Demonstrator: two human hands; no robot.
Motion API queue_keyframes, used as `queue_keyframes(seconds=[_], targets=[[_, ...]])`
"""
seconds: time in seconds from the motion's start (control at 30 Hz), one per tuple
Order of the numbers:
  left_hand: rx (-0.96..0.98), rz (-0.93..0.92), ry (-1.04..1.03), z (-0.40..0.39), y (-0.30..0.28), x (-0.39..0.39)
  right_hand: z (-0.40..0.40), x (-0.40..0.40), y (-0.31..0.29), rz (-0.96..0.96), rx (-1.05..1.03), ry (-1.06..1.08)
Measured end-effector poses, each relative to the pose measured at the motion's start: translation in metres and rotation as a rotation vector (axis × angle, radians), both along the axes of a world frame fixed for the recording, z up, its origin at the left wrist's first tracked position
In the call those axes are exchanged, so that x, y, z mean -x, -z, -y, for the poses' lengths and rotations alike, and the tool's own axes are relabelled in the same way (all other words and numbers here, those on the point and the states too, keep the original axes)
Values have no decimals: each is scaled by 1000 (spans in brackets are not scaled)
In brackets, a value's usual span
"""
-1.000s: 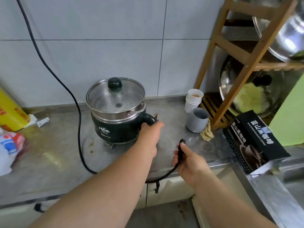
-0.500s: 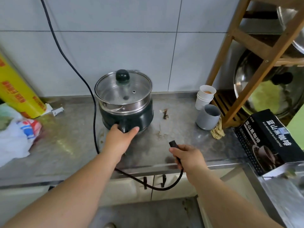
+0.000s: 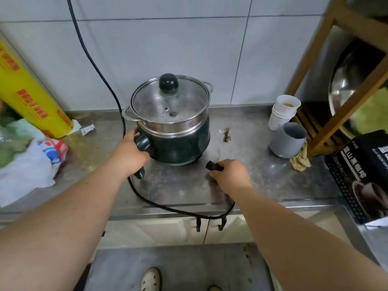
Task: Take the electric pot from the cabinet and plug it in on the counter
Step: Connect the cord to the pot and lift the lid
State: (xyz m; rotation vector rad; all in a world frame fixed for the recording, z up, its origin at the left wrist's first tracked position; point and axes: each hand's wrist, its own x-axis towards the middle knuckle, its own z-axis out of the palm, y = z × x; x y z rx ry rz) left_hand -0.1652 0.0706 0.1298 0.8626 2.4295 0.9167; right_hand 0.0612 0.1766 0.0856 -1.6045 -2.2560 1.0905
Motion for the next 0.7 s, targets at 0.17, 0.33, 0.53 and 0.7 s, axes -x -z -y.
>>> queue_keyframes(seconds=[0.17, 0.33, 0.53, 0.7], targets=[[56, -15, 23, -2, 3, 6, -6, 21, 12, -41, -15, 23], [89, -46, 38, -3, 2, 9, -2, 31, 19, -65, -53, 105], [155, -91, 34, -4, 2, 12, 8, 33, 27, -118, -86, 140], [133, -68, 62, -3, 3, 14, 9, 34, 30, -108, -151, 118]])
